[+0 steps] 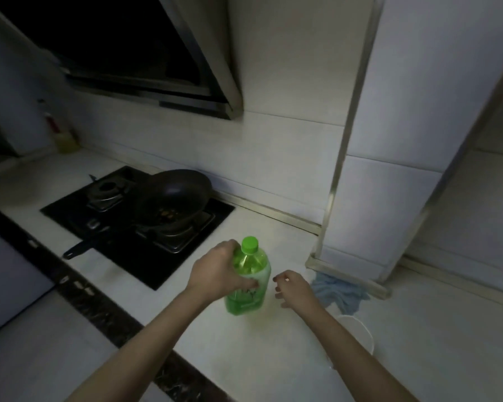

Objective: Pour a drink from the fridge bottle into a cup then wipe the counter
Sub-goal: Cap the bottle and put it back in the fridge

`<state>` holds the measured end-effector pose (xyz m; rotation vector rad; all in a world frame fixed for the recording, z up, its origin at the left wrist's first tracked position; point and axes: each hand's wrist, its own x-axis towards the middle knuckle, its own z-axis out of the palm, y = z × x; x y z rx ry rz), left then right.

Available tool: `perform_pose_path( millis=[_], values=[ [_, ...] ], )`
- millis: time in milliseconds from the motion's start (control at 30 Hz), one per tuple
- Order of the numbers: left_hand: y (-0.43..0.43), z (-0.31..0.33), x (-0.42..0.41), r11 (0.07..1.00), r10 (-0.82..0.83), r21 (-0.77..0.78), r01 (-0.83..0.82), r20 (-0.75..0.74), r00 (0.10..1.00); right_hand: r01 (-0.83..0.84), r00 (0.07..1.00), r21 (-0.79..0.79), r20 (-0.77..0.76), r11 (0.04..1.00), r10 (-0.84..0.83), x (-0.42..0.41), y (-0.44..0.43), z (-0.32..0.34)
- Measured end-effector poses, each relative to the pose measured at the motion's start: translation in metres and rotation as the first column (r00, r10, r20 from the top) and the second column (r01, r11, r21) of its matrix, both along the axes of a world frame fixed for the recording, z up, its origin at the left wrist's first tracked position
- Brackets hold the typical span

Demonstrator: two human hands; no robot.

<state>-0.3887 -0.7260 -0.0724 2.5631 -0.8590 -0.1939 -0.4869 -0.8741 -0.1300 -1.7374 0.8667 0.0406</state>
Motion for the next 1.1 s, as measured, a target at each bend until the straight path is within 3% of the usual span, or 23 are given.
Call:
perform_pose_path(
  millis=[333,633,1100],
  values=[
    [0.081,0.097,0.023,0.966,0.218,-0.157,-0.206,0.061,0.974,-0.262,0.965,0.202,0.063,0.944,0.254,0.067,0.059,0.068],
    [0.186,0.132,0.039,0.909,0.378,-0.213,-0.359,0.055,0.924,-0.354,0.931,0.36,0.047,0.863,0.362,0.123,0.153,0.09],
    [0.383,0.168,0.085,0.731,0.621,-0.409,-0.547,0.066,0.781,-0.543,0.833,0.409,0.151,0.733,0.533,0.225,0.348,0.128]
  ],
)
